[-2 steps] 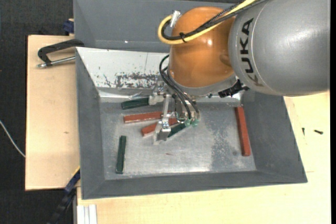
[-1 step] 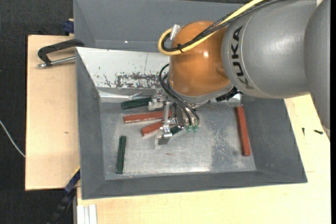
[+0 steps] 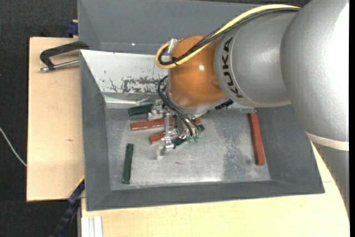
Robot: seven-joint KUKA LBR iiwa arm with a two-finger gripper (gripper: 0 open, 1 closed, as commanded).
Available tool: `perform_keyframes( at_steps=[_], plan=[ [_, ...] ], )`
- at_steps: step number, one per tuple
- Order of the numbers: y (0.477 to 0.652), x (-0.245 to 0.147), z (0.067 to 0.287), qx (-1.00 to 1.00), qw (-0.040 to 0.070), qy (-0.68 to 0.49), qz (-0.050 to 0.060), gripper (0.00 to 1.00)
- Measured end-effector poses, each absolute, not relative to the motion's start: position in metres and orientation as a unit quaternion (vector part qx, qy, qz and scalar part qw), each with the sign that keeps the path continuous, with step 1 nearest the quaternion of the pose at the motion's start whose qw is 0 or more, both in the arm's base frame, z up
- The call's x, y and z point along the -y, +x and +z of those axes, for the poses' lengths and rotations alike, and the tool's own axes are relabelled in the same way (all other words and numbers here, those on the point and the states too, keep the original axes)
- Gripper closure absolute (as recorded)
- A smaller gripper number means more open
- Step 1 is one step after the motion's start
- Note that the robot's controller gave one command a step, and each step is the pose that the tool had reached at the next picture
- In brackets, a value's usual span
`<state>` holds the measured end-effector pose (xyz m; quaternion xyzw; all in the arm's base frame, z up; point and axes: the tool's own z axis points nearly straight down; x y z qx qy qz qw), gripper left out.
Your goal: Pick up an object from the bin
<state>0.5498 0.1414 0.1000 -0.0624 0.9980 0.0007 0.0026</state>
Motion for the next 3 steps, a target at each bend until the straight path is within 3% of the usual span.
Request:
perform_keyframes(
  at_steps=[1,2,3],
  plan=[
    [0.589,-0.133,0.078,-0.979,0.0,-0.206,0.002,1.0],
    [0.589,-0.133,0.078,-0.979,0.001,-0.206,0.002,1.0],
    [0.587,-0.134,0.215,-0.982,0.003,-0.191,0.001,1.0]
  ],
)
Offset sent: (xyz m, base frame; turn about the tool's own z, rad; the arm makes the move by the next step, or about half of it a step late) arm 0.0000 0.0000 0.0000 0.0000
